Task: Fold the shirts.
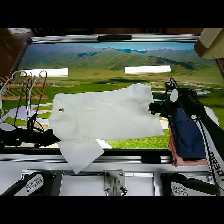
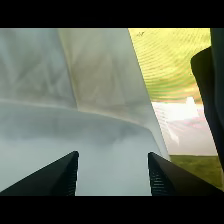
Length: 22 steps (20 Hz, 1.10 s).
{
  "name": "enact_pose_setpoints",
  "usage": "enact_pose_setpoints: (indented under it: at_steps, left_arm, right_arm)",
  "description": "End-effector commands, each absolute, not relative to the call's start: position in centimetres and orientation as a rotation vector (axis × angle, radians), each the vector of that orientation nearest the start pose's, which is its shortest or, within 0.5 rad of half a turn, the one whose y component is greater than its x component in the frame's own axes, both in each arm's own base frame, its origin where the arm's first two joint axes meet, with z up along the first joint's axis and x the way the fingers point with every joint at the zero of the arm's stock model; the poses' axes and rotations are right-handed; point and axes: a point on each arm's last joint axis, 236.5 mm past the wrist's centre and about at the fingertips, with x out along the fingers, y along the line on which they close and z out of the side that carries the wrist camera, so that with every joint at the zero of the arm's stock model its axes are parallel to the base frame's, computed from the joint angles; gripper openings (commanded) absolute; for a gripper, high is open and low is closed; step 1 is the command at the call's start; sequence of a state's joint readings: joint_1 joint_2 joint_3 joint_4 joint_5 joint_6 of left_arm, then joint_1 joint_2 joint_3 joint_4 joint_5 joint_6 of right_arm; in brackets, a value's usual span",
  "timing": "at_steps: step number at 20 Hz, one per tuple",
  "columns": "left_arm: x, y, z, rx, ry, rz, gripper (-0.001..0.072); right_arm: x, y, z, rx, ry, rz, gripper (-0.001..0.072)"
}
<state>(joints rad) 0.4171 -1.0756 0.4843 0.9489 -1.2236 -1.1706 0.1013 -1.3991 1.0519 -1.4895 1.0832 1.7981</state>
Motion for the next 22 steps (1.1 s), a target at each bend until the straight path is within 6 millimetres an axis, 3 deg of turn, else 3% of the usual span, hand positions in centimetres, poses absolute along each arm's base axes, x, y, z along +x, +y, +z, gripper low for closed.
enact_pose_setpoints:
  at_steps: [1, 3, 6, 10, 12, 15, 19, 22]
  left_arm:
    - [21.5, -4.7, -8.8, -0.696, 1.5, -0.249, 0.0036]
    - [21.5, -4.6, -8.8, -0.695, 1.498, -0.247, 0.0036]
    - [21.5, -4.6, -8.8, -0.696, 1.498, -0.247, 0.0036]
    - [21.5, -4.6, -8.8, -0.696, 1.497, -0.247, 0.0036]
    - [21.5, -4.6, -8.8, -0.696, 1.498, -0.247, 0.0036]
    - [21.4, -4.7, -8.7, -0.698, 1.503, -0.252, 0.0036]
    - [21.3, -4.8, -8.7, -0.7, 1.507, -0.255, 0.0036]
    - [21.1, -4.9, -8.6, -0.702, 1.515, -0.262, 0.0036]
  right_arm:
    - [32.2, 3.3, -5.7, -0.01, 1.568, 0.014, 0.0548]
    - [29.5, 0.8, -4.3, -0.047, 1.656, -0.014, 0.0547]
    - [28.7, 1.6, -3.2, 0.194, 1.599, 0.021, 0.0548]
    - [25.3, 0.9, -6.1, 0.212, 1.656, -0.005, 0.0548]
    - [26.0, 2.5, -7.4, 0.291, 1.604, 0.026, 0.0548]
    - [27.6, 2.7, -8.5, 0.333, 1.547, 0.005, 0.0548]
    - [27.1, 2.5, -10.8, 0.329, 1.621, -0.004, 0.0548]
    - [27.3, 2.4, -11.4, 0.324, 1.621, -0.01, 0.0548]
